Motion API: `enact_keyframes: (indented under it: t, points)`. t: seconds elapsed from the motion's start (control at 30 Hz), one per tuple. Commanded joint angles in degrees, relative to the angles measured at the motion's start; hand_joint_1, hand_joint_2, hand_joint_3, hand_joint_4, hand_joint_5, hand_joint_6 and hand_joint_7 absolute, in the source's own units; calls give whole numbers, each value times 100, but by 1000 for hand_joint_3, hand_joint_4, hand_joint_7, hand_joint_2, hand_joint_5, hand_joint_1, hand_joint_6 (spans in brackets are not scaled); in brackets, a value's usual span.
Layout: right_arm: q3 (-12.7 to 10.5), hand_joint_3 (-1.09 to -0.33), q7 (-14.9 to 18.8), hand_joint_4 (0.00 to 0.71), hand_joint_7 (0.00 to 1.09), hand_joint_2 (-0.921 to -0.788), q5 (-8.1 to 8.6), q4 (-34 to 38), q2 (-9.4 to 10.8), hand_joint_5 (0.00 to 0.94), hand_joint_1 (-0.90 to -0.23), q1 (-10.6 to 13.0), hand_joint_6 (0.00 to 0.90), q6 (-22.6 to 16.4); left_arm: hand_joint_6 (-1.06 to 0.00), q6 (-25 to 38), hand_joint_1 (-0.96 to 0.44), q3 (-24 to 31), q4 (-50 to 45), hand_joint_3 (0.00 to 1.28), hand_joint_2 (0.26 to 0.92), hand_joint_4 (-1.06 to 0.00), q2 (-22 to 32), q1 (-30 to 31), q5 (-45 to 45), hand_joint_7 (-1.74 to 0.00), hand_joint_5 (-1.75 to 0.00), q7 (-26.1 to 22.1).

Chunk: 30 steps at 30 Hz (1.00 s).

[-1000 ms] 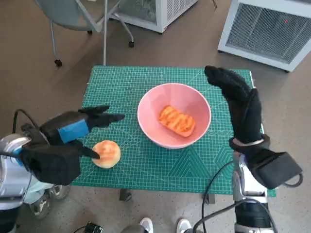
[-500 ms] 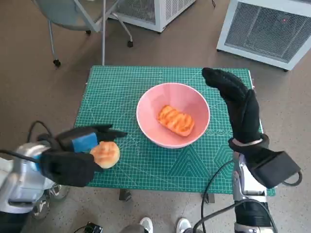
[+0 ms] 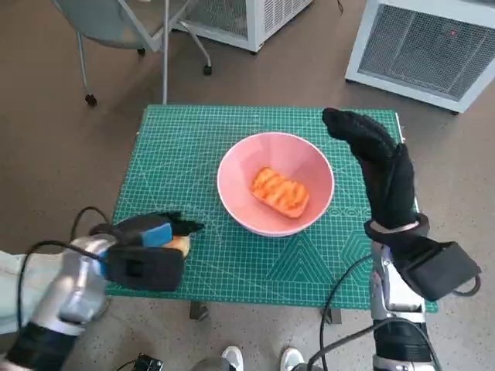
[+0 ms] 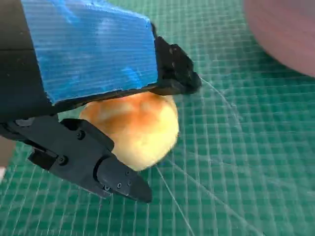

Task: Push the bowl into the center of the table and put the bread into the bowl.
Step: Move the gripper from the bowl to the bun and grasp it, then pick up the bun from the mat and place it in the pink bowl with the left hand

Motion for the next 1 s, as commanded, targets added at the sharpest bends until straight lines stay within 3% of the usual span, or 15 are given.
enact_keyframes:
  t: [0.03,0.1,0.2,0.5,1.0]
  points:
    - [-1,-736,10,180,543,-921,23,13,-10,0,-702,129,-1,63,-681,-130,6,-100,247,19,830,-673,-9,61,235,-407,-426,293]
    - [-3,-736,-2,180,543,-921,9,13,-9,0,-700,132,-1,54,-679,-236,3,-43,249,36,879,-708,21,81,241,-752,-907,420]
    - [-7,-736,-16,180,543,-921,-2,16,-6,0,-698,134,-1,46,-690,-418,3,106,183,45,897,-726,90,113,141,-917,-1119,542]
    - [-17,-737,-21,179,542,-921,17,62,14,0,-695,114,-1,34,-625,-742,2,710,-202,68,913,-717,255,77,-417,-1216,-1090,486]
    - [-22,-736,-4,180,542,-921,14,243,48,1,-696,70,-1,-104,-477,-797,0,1658,-1034,173,920,-605,157,-575,-1286,-1291,-1294,599]
